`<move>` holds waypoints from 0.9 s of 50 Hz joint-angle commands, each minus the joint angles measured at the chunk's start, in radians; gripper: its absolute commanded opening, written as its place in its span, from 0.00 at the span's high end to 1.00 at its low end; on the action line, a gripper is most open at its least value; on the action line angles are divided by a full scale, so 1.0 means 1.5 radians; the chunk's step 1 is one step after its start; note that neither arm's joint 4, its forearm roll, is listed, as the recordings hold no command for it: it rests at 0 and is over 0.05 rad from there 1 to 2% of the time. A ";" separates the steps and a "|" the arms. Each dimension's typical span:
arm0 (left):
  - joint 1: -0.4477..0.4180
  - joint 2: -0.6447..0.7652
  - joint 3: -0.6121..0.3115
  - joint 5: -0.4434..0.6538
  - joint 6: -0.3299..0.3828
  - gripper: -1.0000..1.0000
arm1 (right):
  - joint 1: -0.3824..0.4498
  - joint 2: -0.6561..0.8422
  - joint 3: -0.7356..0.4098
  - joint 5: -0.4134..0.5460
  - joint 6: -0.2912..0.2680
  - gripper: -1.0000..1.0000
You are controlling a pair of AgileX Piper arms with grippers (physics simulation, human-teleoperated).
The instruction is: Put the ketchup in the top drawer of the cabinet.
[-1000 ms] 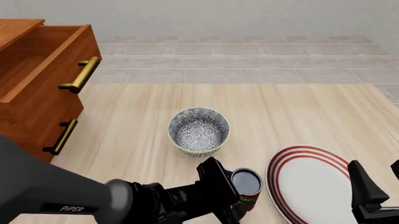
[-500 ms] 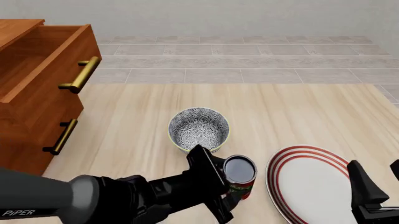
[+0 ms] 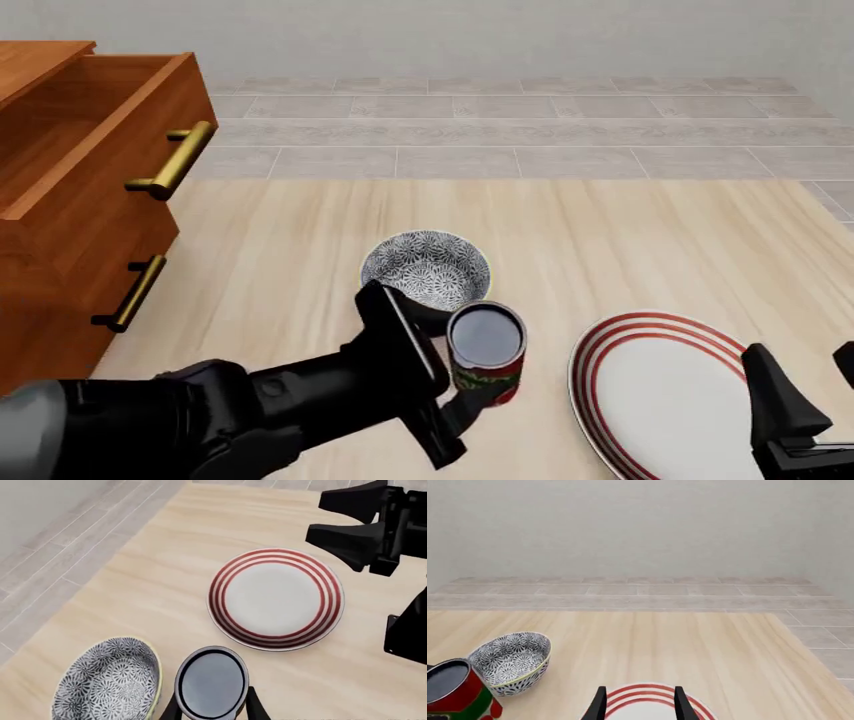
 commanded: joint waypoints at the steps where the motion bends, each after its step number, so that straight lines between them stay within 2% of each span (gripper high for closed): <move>1: 0.020 -0.088 0.003 0.058 0.029 1.00 | 0.000 0.000 0.000 -0.001 0.001 0.00; 12: 0.076 -0.184 0.003 0.130 0.040 1.00 | 0.001 0.000 0.000 0.001 0.003 0.00; 20: 0.118 -0.264 -0.038 0.227 0.035 1.00 | 0.004 0.000 0.000 0.004 0.005 0.00; 25: 0.119 -0.301 -0.064 0.277 0.027 1.00 | 0.003 0.000 0.000 0.005 0.006 0.00; 31: 0.139 -0.345 -0.090 0.327 0.049 1.00 | 0.004 0.000 0.000 0.006 0.008 0.00; 40: 0.179 -0.371 -0.113 0.376 0.058 1.00 | 0.003 0.000 0.000 0.006 0.009 0.00; 45: 0.180 -0.376 -0.143 0.417 0.030 1.00 | 0.004 0.000 0.000 0.008 0.009 0.00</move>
